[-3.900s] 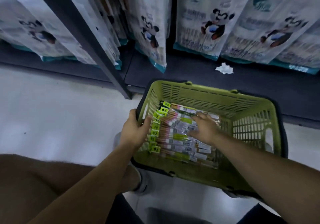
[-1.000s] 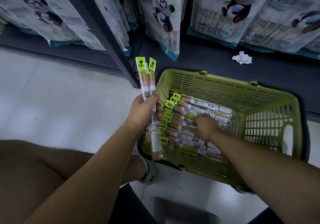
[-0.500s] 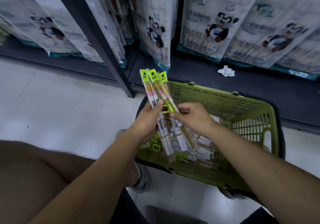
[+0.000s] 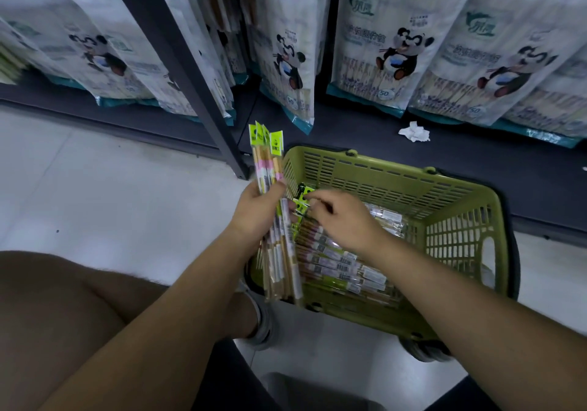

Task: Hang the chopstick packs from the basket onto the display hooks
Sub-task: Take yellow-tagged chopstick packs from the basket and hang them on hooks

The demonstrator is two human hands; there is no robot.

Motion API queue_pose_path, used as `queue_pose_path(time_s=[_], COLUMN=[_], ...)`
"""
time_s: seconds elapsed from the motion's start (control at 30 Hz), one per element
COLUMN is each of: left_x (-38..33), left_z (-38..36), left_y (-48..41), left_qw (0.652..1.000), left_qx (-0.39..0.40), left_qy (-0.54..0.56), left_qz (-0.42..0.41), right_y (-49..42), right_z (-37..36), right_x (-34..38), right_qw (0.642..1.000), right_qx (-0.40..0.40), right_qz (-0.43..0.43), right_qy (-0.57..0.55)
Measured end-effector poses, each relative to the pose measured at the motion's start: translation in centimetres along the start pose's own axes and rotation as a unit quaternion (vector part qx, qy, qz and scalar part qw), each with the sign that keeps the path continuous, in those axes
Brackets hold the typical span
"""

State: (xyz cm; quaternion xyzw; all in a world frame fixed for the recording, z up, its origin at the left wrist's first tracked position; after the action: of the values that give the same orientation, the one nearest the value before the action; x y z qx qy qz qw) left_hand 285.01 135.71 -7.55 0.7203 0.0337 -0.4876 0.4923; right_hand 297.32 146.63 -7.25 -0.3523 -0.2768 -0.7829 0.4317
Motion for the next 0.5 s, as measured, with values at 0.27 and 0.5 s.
queue_pose_path(time_s=[0.27,0.5], left_x=[-0.1,0.4], left_z=[2.3,1.7], left_y=[-0.3,-0.7], left_qw=[0.998,0.998], left_qx=[-0.004,0.004], left_qy=[-0.049,-0.051], left_qz=[-0.028,-0.042], right_y=[4.4,4.3], right_z=[-6.5,-9.1], right_x=[-13.2,-14.6], right_qw=[0.948,0.936], right_qx=[0.225,0.221], right_qz=[-0.189,-0.15], right_qy=[0.12,0.228])
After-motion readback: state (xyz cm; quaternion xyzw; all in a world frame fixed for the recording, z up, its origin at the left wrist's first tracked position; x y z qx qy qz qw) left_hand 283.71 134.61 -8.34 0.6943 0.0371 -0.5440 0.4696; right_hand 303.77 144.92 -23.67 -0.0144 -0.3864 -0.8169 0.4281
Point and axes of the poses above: each hand's wrist, its own y-axis away from the middle knuckle, its own z-axis out of the back of the hand, x = y × z, the point moved 8 cm from there along -y, towards the middle knuckle, and after that the axes turned 7 degrees about z, right-handed, at the moved point
